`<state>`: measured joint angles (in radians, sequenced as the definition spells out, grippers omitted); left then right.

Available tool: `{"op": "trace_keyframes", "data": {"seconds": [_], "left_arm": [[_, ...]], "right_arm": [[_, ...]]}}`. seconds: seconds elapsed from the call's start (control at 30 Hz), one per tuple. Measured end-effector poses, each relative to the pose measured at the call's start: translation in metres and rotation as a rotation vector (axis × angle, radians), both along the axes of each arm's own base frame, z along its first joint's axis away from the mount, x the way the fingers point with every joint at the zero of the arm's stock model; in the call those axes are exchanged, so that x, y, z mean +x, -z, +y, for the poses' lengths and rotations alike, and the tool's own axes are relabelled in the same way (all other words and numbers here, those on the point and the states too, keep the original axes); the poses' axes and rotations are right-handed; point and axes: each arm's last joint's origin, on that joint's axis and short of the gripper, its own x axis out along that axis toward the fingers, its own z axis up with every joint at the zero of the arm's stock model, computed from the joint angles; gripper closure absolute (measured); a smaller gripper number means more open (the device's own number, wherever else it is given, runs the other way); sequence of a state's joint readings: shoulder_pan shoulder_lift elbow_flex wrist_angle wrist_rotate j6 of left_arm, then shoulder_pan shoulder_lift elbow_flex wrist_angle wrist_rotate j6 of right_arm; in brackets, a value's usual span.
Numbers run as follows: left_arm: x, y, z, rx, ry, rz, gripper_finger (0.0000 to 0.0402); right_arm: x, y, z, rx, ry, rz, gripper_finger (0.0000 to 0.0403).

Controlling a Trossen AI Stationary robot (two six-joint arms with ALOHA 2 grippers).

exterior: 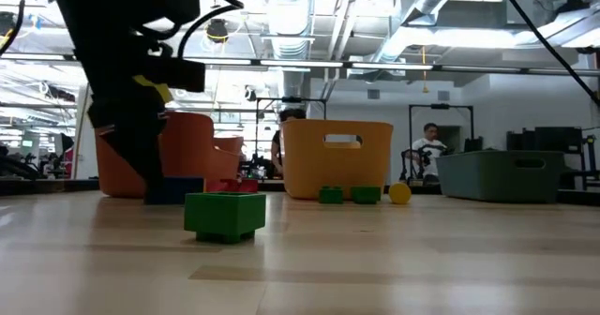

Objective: Sort blocks
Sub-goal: Put the blue game piece into the yellow bin

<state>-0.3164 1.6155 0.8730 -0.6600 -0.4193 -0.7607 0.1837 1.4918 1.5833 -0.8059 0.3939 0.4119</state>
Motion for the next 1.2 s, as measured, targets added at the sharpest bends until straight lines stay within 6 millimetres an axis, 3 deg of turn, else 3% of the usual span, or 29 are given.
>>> {"op": "trace_keyframes", "data": {"seconds": [0.17,0.53,0.7,0.8,0.93,1.2], "left_arm": [[0.002,-0.004,0.004,-0.006,-0.003,-0.043,0.0195],[0.011,-0.024,0.0,-0.092,0.091,-0.203,0.0352],[0.007,-0.035,0.0,-0.134,0.087,-0.238,0.0385],[0.003,-0.045,0.001,-0.172,0.07,-0.283,0.0369],[0.001,-0.054,0.003,-0.194,0.029,-0.329,0.0309],[0.019,-0.034,0.017,-0.213,-0.002,-0.298,0.0177]], "right_arm": [[0.0,0.0,0.002,0.005,-0.002,-0.001,0.0129],[0.0,0.0,0.002,0.005,-0.002,-0.002,0.0129],[0.0,0.0,0.002,0.006,-0.002,-0.003,0.0129],[0.0,0.0,0.002,0.007,0.0,-0.003,0.0129],[0.0,0.0,0.002,0.013,0.003,-0.009,0.0129],[0.003,-0.004,0.002,0.013,-0.002,-0.048,0.0129]]}}
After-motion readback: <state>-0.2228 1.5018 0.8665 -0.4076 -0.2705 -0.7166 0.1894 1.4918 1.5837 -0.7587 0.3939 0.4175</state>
